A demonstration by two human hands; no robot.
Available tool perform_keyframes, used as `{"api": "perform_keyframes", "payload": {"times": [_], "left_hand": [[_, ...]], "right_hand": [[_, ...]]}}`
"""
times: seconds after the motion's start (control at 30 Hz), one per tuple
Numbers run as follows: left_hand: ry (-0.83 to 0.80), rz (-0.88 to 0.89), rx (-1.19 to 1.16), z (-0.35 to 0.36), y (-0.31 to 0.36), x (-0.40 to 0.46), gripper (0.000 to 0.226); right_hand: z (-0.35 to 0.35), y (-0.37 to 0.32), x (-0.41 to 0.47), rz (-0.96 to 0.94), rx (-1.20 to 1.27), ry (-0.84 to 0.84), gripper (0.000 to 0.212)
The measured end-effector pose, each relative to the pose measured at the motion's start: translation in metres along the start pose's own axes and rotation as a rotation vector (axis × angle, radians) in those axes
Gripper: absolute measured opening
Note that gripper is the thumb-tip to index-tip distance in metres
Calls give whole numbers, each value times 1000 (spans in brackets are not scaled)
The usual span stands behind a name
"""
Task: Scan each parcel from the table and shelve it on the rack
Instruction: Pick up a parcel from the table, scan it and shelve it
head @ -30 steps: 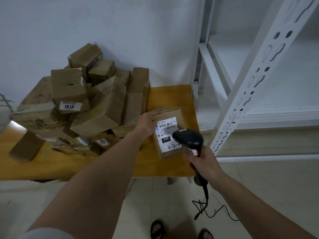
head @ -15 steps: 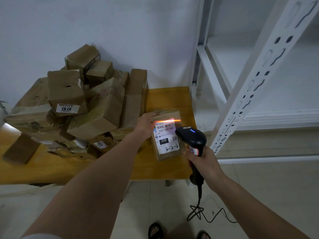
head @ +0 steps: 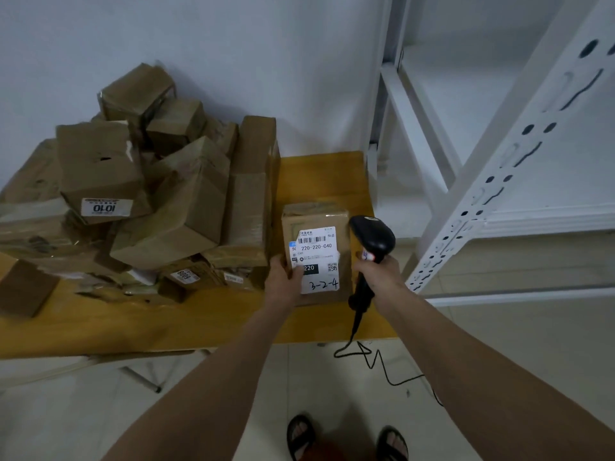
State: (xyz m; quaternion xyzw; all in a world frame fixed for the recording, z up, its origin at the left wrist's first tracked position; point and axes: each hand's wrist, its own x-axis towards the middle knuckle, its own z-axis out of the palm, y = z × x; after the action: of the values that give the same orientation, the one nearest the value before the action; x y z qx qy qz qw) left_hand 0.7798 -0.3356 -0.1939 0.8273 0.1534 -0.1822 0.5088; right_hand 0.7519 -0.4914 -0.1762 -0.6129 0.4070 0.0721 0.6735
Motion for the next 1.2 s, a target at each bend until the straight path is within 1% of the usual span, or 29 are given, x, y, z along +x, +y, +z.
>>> {"api": "perform_keyframes", "payload": {"times": [0.03, 0.1, 0.2, 0.3, 0.37, 0.47, 0.57, 0.63, 0.7, 0.77, 0.87, 0.9, 0.97, 1.1, 1.2], "left_hand": [[-43, -14, -34, 1, -7, -3, 58], [-108, -26, -107, 2, -18, -7, 67], [-156, 24, -138, -2, -20, -6, 77], [-182, 57, -123, -9, -15, -3, 76], [-163, 45, -64, -13, -12, -2, 77], [-153, 6, 73, -15, -5, -4, 71], [-206, 17, 166, -21, 4, -15, 70], [-220, 22, 163, -23, 7, -27, 69], [-196, -5, 109, -24, 6, -44, 65], [-156, -65, 29, -23, 0, -64, 54], [-125, -179, -58, -13, -7, -101, 25], [-120, -192, -82, -7, -10, -115, 20], [-124, -192, -110, 10, -11, -142, 20], [-181, -109, -73, 51, 1, -197, 16], [-274, -5, -35, 88, 16, -237, 24]], "right_hand": [[1, 0, 2, 8, 24, -14, 14], [3, 3, 2, 7, 29, -23, 14], [3, 7, -3, -13, -13, -26, 14], [3, 10, -14, -50, -24, -21, 18], [4, 15, -23, -58, -5, 1, 20], [3, 27, -36, -34, -2, 46, 20], [1, 41, -50, -43, 43, 95, 18], [-2, 46, -60, -59, 67, 110, 17], [-7, 49, -70, -88, 52, 107, 18], [-15, 51, -83, -123, 39, 95, 17], [-37, 55, -105, -187, 0, 80, 15], [-47, 57, -114, -209, -22, 79, 14], [-73, 63, -131, -239, -44, 94, 11], [-141, 80, -163, -234, -2, 153, 12], [-198, 90, -185, -248, 76, 222, 12]]}}
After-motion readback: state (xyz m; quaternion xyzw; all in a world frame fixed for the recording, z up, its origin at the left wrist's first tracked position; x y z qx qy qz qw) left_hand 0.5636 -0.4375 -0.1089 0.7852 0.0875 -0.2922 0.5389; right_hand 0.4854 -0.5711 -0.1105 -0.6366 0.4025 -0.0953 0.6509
